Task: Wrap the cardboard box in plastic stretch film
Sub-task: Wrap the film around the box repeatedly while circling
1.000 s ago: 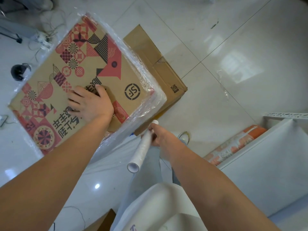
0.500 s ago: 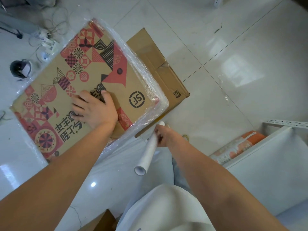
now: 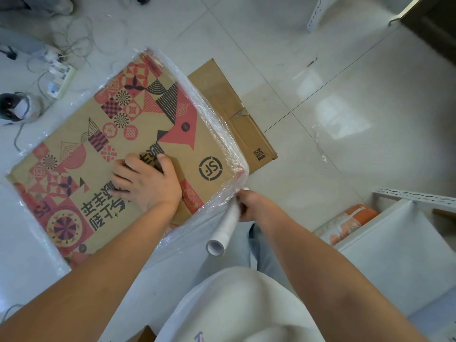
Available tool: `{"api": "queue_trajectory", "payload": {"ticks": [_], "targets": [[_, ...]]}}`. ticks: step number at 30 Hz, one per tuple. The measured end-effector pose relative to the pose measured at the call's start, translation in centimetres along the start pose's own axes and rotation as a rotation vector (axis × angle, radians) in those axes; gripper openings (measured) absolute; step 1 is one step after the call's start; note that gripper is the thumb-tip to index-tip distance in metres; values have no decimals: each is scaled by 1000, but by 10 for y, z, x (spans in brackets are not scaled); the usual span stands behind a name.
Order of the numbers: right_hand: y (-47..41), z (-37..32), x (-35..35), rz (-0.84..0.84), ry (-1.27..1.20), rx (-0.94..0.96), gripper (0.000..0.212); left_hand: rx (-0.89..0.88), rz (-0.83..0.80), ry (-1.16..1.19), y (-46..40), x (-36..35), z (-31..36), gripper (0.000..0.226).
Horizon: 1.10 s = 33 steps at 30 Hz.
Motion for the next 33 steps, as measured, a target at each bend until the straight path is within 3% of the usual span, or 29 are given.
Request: {"api": "queue_trajectory", "payload": {"ticks": [2,6,9,12,16,22,25,30,33], "targets": [[1,-2,0,0,22,-6,19,-1,0,0,0,0,1,52],[5,-1,-7,-17,131,-2,38,-10,7,-19,0,1,-1,56],[7,-6,1,-8,216,-1,32,6,12,-61,-1,-1,0,66],[7,-13,13,23,178,3,41,30,29,-96,-1,-2,-1,68],[7,-17,20,31,22,-43,33,30,61,-113,-1,-4,-3,66],[12,-13,16,-108,224,-108,20,50,112,-102,-2,0,-2,59],[15,-20,21,-119,207,-108,15,44,132,-111,-2,1,-1,55],[11,-32,27,-49,276,-80,31,38,170,-108,0,0,-1,54],[-2,-29,24,-29,356,-105,53,41,176,-96,-1,1,-1,52]]}}
Point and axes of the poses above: each hand's wrist, its own y-axis away from the middle knuckle, its own x-axis out of the back of the hand, z = x × y, the point moved 3 cm from there along -y, towards the middle knuckle, and after that the axes turned 1 degree about -y, right-handed, at the moved point
